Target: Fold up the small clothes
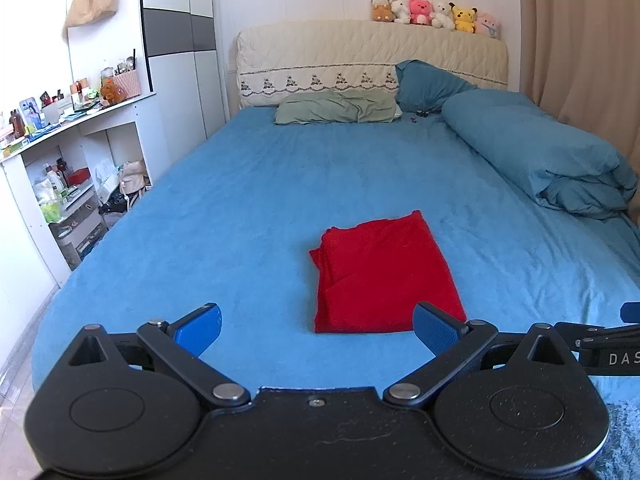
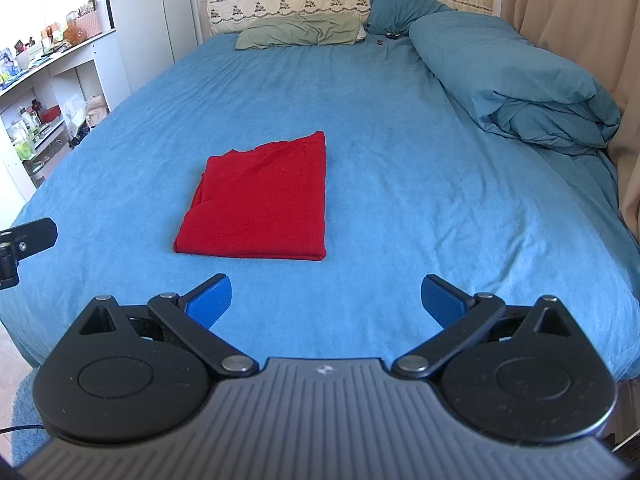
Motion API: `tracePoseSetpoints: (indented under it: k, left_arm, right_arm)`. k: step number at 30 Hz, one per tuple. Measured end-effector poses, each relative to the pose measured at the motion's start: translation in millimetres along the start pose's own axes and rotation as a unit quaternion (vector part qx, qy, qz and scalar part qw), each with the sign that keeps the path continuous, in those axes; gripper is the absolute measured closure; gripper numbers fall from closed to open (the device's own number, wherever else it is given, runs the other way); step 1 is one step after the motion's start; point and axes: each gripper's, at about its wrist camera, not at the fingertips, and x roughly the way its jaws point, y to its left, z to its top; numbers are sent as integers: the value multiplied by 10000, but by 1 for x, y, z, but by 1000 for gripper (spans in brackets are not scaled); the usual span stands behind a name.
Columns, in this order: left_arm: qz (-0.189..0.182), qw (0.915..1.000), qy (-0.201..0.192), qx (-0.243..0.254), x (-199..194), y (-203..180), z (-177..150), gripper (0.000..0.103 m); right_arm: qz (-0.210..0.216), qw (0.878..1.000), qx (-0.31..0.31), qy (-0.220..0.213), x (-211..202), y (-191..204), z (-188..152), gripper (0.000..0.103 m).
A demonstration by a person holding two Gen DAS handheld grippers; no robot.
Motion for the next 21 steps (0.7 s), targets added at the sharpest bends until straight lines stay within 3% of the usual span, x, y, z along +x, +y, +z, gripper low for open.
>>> tracePoseSetpoints:
  k: [21]
  left_arm:
    - [19,9999,6,98,1,-4,0,0]
  right_arm:
    - [-15,10000,25,-4,0,2,-1,0]
